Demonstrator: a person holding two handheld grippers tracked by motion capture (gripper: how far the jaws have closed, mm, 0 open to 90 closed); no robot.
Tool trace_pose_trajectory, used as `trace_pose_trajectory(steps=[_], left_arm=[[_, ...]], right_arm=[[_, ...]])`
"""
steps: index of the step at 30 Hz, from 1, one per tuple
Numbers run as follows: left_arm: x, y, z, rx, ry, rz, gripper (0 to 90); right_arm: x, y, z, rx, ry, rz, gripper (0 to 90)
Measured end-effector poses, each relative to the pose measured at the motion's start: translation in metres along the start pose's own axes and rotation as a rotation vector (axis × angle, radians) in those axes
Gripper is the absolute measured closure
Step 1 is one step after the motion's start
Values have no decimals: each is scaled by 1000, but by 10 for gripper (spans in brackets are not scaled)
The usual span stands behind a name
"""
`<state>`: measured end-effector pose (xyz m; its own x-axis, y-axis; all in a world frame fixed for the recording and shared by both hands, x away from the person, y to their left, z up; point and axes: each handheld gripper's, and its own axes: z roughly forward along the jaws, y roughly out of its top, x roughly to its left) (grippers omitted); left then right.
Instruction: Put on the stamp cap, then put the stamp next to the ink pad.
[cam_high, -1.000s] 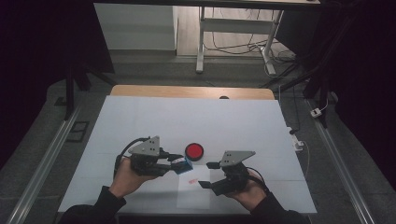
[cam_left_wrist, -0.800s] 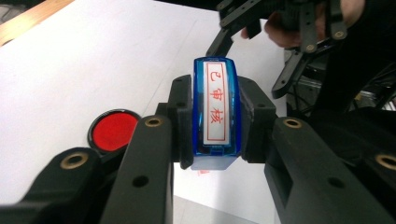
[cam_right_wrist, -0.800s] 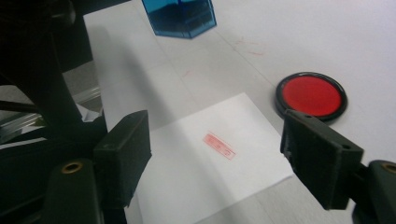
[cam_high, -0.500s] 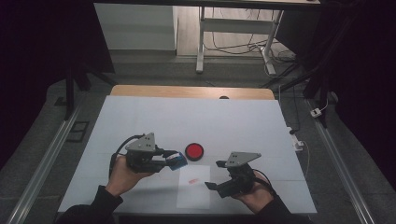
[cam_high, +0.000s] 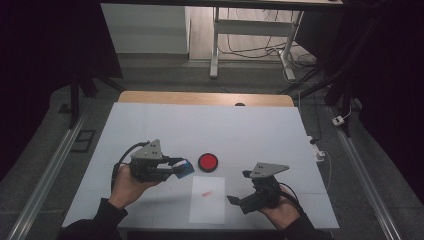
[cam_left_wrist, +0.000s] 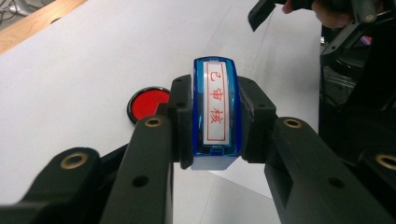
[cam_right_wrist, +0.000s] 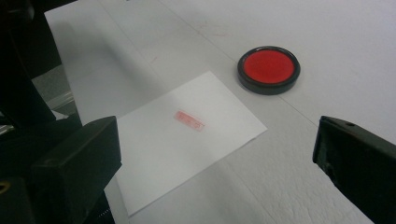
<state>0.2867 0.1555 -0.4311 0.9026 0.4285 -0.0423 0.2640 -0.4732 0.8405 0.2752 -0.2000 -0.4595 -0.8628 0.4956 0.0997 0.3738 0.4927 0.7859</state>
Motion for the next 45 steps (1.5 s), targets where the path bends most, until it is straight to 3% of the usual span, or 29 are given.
trace_pose_trajectory(steps=[8, 21, 34, 45], left_arm=[[5, -3, 0, 20, 32, -23, 696], [16, -11, -1, 49, 100, -61, 695], [27, -22, 2, 105, 214, -105, 694], [43, -36, 6, 141, 256, -169, 694]], right_arm=[[-2, -5, -8, -2, -37, 11, 0], [-6, -24, -31, 13, -156, 35, 0], [-10, -38, -49, 19, -198, 94, 0], [-12, -47, -60, 30, -228, 121, 0]])
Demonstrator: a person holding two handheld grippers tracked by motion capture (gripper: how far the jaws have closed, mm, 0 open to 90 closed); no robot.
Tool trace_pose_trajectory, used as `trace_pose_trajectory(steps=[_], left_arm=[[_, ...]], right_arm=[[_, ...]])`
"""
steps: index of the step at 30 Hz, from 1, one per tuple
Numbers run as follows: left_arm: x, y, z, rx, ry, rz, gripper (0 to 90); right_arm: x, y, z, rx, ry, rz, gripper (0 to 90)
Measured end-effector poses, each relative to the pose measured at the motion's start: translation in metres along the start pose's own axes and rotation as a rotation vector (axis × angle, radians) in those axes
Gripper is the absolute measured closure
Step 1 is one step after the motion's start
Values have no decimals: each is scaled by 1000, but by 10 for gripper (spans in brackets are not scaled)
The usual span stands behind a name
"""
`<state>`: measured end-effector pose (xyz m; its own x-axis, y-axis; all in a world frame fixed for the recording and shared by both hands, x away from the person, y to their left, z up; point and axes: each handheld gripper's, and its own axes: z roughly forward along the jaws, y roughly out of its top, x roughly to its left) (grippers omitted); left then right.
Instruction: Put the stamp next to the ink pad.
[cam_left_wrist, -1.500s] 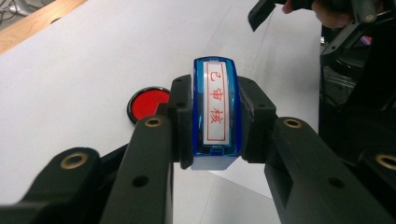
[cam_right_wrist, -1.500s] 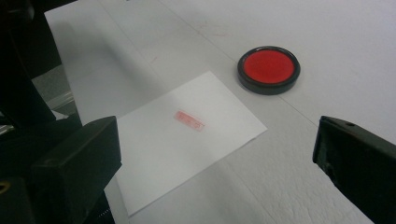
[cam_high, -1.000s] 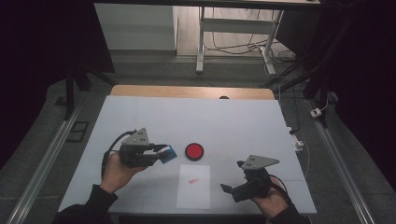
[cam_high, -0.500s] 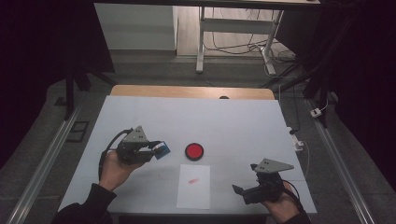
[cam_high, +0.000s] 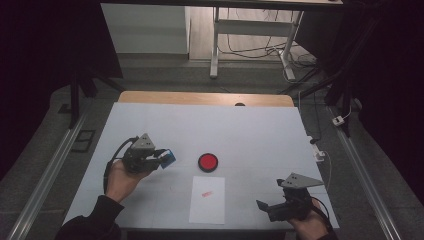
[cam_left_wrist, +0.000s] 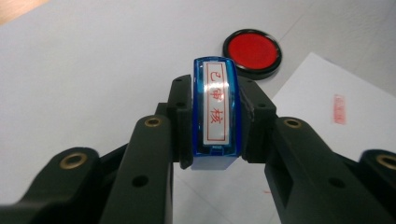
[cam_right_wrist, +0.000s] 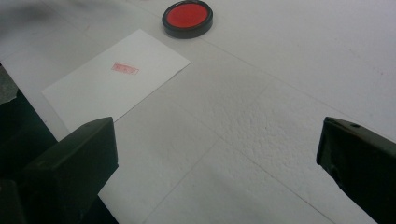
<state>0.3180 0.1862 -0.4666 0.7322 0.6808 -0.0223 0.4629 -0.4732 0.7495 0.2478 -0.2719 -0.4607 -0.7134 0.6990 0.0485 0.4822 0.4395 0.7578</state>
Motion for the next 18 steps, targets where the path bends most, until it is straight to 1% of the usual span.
trace_pose_trajectory(steps=[2, 5, 12, 13, 18], left_arm=[[2, -2, 2, 11, 11, -6, 693], [6, -5, 6, 27, 23, -7, 693], [13, -11, 15, 60, 39, -4, 693], [14, -11, 16, 67, 39, -6, 693], [20, -15, 22, 81, 20, -28, 693]], right_arm=[[-1, -1, -2, -8, 5, 9, 0], [-2, -2, -4, -16, -2, 22, 0], [-4, -4, -8, -23, 0, 38, 0], [-4, -4, -8, -24, -5, 37, 0], [-5, -4, -9, -32, 0, 44, 0]])
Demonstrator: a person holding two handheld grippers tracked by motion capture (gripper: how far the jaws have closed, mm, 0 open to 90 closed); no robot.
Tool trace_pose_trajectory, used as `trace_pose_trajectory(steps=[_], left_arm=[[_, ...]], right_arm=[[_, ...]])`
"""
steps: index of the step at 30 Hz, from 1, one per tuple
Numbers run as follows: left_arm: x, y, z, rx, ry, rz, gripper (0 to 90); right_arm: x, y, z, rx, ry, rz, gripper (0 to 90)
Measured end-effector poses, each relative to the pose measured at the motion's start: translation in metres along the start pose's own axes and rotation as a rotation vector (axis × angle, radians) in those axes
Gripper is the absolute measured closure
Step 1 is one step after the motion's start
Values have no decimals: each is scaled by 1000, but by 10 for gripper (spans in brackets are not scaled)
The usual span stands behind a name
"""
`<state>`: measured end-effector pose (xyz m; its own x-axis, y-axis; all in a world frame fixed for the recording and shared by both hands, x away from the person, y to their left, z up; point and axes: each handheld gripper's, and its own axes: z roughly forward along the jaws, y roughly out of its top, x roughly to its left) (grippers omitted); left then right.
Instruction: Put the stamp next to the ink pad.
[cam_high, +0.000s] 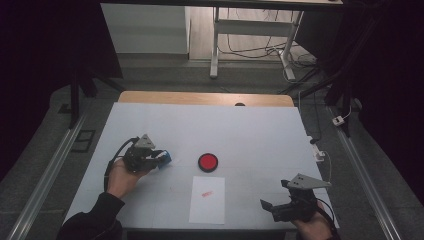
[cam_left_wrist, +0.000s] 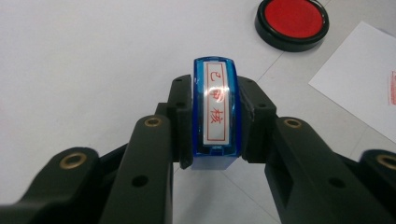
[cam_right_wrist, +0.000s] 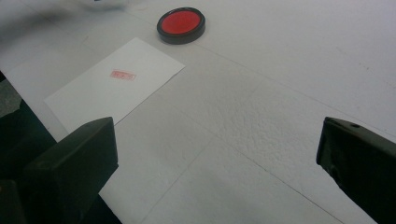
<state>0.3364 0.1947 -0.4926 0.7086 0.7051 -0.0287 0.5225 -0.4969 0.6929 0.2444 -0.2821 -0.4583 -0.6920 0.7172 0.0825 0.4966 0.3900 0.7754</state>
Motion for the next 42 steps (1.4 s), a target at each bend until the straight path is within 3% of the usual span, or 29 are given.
trace_pose_trajectory(steps=[11, 17, 21, 27, 32, 42], left_arm=[[3, -3, 8, 33, -7, 0, 691], [3, -4, 13, 76, 4, -7, 690], [4, -4, 13, 71, -1, -20, 677], [9, -3, 5, 16, -21, -117, 559], [9, -3, -2, -17, -38, -155, 463], [-3, -4, -20, -28, -70, -137, 259]], right_arm=[[1, 0, 1, 7, -1, -6, 0], [1, 0, 1, 12, -2, -12, 0], [1, 0, 1, 12, 1, -12, 0], [1, 0, 1, 13, 2, -14, 0], [2, 0, 1, 13, 1, -14, 0], [3, 1, 2, 20, 2, -25, 0]])
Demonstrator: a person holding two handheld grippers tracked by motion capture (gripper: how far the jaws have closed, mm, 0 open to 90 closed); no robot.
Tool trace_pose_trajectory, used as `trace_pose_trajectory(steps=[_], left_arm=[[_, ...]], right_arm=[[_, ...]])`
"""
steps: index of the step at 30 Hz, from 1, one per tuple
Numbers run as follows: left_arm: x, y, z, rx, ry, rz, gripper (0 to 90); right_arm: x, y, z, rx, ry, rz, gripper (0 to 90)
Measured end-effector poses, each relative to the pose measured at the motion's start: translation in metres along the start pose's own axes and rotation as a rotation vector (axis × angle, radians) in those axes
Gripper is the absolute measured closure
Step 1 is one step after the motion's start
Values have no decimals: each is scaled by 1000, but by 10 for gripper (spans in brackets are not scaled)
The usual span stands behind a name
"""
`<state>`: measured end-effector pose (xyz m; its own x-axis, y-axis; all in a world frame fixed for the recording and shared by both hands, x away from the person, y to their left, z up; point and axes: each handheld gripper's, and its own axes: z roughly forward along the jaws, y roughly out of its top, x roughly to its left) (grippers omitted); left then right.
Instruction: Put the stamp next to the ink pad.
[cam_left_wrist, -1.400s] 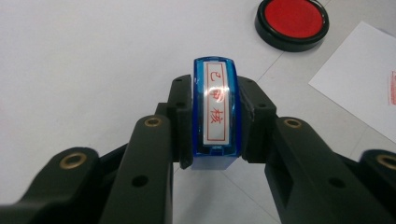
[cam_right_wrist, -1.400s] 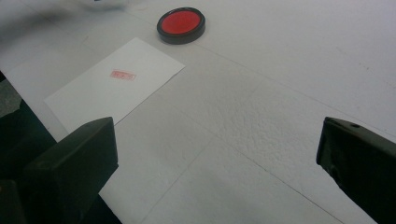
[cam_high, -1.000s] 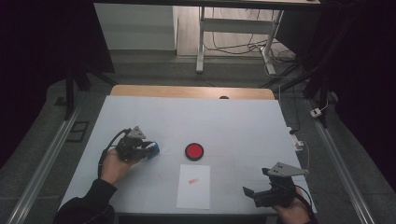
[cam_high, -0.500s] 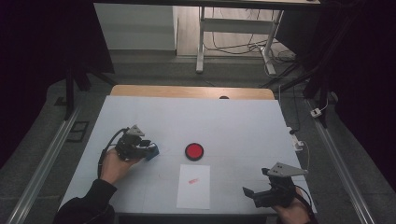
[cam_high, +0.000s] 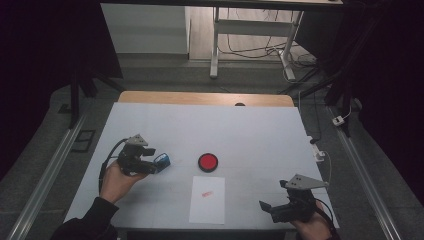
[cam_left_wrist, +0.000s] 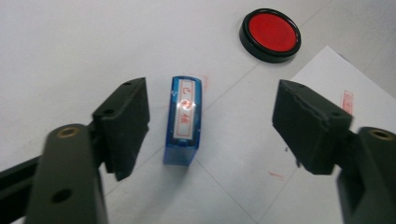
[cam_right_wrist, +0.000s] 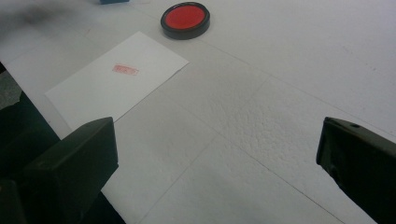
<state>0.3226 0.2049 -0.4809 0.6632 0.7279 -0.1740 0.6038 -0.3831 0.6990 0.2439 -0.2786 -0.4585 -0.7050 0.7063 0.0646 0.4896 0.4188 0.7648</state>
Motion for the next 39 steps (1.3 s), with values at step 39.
trace_pose_trajectory(steps=[39], left_arm=[[-41, -62, -78, -107, 8, -50, 31]], right_arm=[[1, 1, 2, 23, -10, -2, 0]])
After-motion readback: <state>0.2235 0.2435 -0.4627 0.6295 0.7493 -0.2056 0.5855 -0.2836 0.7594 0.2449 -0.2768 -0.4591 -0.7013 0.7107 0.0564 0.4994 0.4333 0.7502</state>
